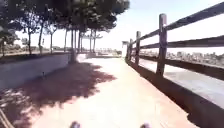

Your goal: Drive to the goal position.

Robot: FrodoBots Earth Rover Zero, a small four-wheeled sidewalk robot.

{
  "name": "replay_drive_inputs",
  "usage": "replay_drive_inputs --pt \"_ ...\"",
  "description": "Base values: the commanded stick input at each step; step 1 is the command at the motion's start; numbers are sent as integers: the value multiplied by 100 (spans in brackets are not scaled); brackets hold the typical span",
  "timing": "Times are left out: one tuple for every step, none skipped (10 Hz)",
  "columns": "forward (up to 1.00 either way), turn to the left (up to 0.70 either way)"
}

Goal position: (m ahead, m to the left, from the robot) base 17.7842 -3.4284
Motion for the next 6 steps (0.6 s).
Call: replay_drive_inputs --pt "100 30" --pt "100 39" --pt "100 24" --pt "100 0" --pt "100 0" --pt "100 0"
